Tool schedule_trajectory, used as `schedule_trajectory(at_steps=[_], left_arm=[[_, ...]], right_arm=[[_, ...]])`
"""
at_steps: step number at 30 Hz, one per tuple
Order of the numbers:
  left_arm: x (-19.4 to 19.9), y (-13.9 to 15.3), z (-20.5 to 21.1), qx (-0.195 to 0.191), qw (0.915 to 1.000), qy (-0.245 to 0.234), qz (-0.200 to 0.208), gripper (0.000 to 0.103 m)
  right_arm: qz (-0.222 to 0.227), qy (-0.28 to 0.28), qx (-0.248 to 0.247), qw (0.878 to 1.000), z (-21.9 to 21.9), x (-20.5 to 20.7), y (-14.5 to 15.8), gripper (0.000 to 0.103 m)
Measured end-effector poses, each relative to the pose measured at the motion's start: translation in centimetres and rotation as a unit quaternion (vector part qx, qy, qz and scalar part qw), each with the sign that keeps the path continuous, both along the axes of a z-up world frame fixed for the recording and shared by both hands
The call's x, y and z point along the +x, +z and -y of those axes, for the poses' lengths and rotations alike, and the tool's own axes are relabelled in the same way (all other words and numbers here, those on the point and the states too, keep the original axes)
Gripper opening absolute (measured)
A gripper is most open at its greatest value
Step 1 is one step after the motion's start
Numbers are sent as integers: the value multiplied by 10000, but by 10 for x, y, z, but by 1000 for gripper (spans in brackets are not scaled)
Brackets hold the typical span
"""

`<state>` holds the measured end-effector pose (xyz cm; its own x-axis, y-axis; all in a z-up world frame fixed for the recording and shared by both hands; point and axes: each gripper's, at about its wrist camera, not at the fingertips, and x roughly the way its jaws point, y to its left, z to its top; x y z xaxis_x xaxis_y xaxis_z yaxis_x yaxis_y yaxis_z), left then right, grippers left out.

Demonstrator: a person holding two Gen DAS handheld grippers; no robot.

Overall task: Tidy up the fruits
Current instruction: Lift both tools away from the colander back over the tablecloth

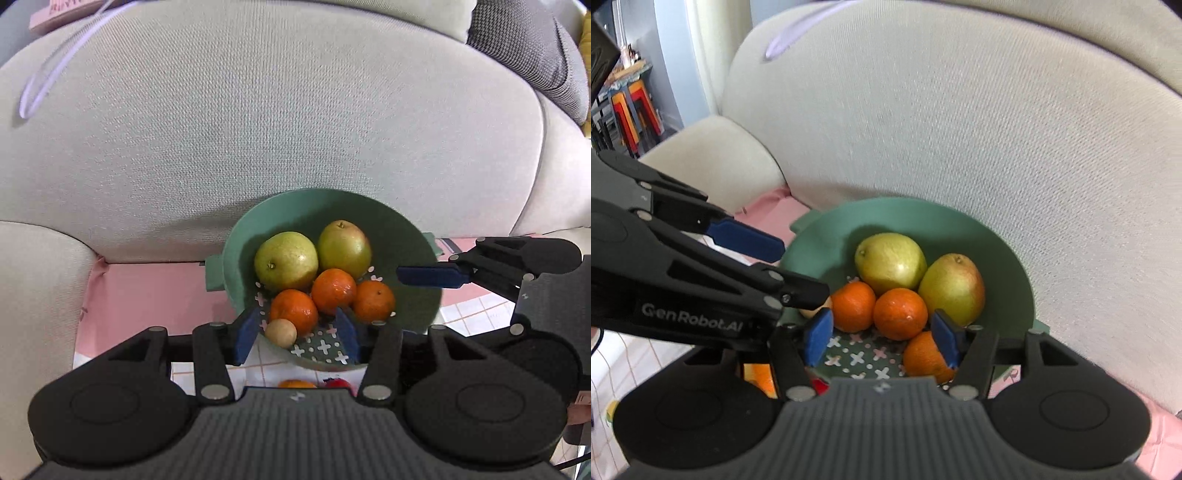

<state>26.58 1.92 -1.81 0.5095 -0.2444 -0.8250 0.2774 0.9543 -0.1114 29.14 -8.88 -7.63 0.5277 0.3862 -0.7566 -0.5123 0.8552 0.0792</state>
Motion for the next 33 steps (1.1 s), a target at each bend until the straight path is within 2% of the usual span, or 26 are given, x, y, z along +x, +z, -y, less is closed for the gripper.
schedule_trajectory(at_steps=[8,17,22,33], left_arm=[[-49,20,-4,-140,9990,24,435,57],[-116,23,3,-71,9958,143,904,57],[-146,8,4,-161,9973,262,664,57],[-189,-23,4,-53,9970,381,665,57]], right_arm=[[415,-416,454,9972,16,-49,21,57],[720,-1050,822,9884,37,-119,18,60],[836,-1303,759,9850,42,-156,8,61],[835,-1529,382,9840,59,-208,-16,61]])
